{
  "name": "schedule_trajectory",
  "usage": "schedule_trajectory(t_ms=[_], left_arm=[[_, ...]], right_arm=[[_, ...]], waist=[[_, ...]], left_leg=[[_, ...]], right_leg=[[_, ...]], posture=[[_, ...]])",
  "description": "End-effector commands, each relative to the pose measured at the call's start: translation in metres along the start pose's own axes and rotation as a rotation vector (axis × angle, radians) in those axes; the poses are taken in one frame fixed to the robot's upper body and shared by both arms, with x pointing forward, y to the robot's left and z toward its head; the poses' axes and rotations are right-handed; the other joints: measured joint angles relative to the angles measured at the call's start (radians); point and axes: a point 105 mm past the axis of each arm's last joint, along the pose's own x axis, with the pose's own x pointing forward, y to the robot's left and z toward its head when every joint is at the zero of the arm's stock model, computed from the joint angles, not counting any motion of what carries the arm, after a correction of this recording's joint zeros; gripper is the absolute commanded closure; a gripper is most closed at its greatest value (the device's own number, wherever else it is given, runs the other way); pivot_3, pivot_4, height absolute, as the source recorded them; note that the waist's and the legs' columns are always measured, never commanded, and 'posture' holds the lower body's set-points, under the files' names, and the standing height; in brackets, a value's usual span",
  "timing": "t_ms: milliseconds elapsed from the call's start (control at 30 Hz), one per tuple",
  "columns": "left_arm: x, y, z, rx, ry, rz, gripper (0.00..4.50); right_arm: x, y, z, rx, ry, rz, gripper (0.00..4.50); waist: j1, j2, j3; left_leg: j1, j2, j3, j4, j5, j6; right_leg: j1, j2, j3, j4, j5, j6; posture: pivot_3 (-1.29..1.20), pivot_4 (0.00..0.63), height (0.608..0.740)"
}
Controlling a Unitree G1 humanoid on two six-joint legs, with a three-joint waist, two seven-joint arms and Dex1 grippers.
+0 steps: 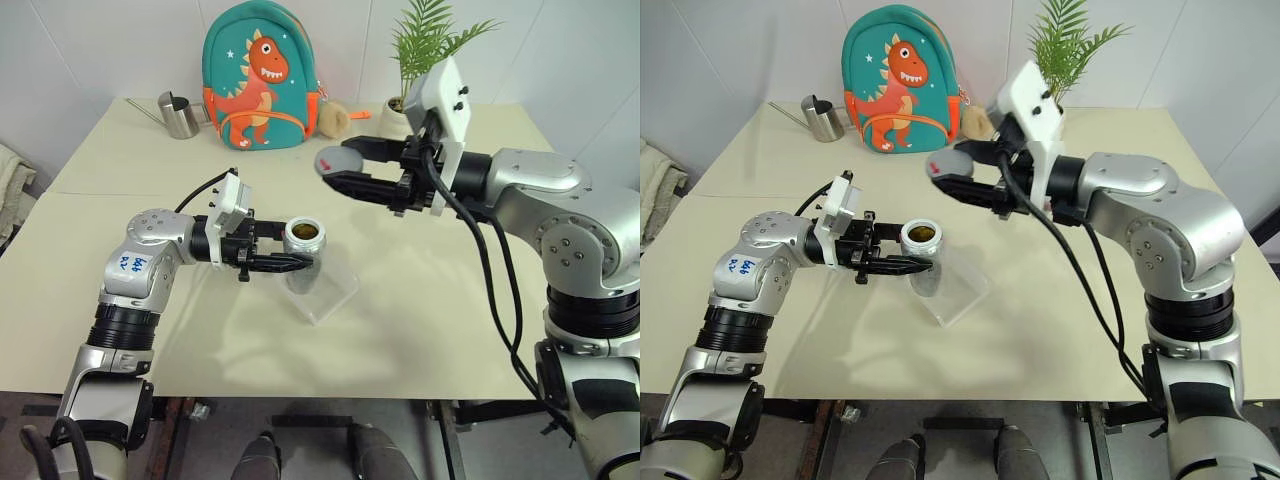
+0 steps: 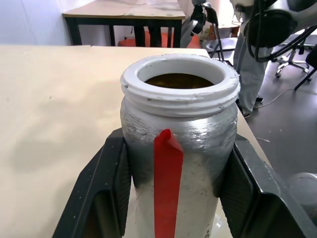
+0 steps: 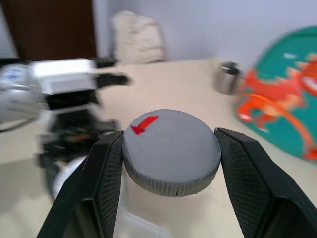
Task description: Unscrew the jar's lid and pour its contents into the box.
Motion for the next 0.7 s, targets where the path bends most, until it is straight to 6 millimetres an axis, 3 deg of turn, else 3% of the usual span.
schedule_trajectory(t_ms=[33,133,200,300,333,567,700], left_arm=[[-0.018,0.010,0.008,0.044,0.018,0.083,2.49],[-0.028,0.016,0.010,0.056,0.026,0.131,2.49],[-0.043,0.025,0.012,0.073,0.045,0.193,2.49],[-0.062,0.039,0.016,0.118,0.054,0.298,2.49],[-0.065,0.044,0.018,0.134,0.049,0.328,2.49],[-0.067,0.074,0.027,0.245,-0.001,0.487,2.49],[-0.059,0.082,0.032,0.289,-0.018,0.492,2.49]], right_arm=[[-0.033,-0.043,0.000,-0.057,0.025,-0.210,1.97],[-0.047,-0.054,-0.015,-0.053,0.084,-0.272,1.97],[-0.067,-0.064,-0.042,0.000,0.163,-0.363,1.97],[-0.098,-0.069,-0.105,0.114,0.330,-0.523,1.97],[-0.106,-0.066,-0.124,0.141,0.378,-0.561,1.97],[-0.122,-0.031,-0.195,0.329,0.476,-0.625,1.97],[-0.125,-0.026,-0.208,0.377,0.469,-0.651,1.97]], waist=[[0.001,0.000,0.000],[-0.001,0.000,0.000],[-0.001,0.000,0.000],[0.002,-0.001,0.000],[0.003,-0.001,0.000],[0.003,-0.001,-0.001],[0.000,-0.001,0.000]], left_leg=[[0.000,0.000,0.000,0.000,0.000,0.000],[0.000,0.000,0.000,0.000,0.000,0.000],[0.000,0.000,0.001,0.000,0.000,0.000],[0.000,0.000,0.000,0.000,0.000,0.000],[0.000,0.000,0.001,0.000,0.000,0.000],[0.000,-0.001,0.001,0.002,0.001,0.001],[0.000,-0.002,0.002,0.003,0.001,0.002]], right_leg=[[0.000,0.000,0.000,0.000,0.000,0.000],[0.000,0.000,0.000,0.000,0.000,0.000],[0.000,0.000,0.001,0.000,0.000,0.000],[0.000,0.000,0.000,0.000,0.000,0.000],[0.000,0.000,0.000,0.000,0.000,0.000],[0.000,0.000,0.002,0.002,0.000,0.001],[0.000,0.000,0.003,0.003,0.001,0.002]], posture=[[0.00,0.150,0.740],[0.00,0.150,0.740],[0.00,0.150,0.740],[0.00,0.150,0.740],[0.00,0.150,0.740],[0.00,0.150,0.740],[0.00,0.150,0.740]])
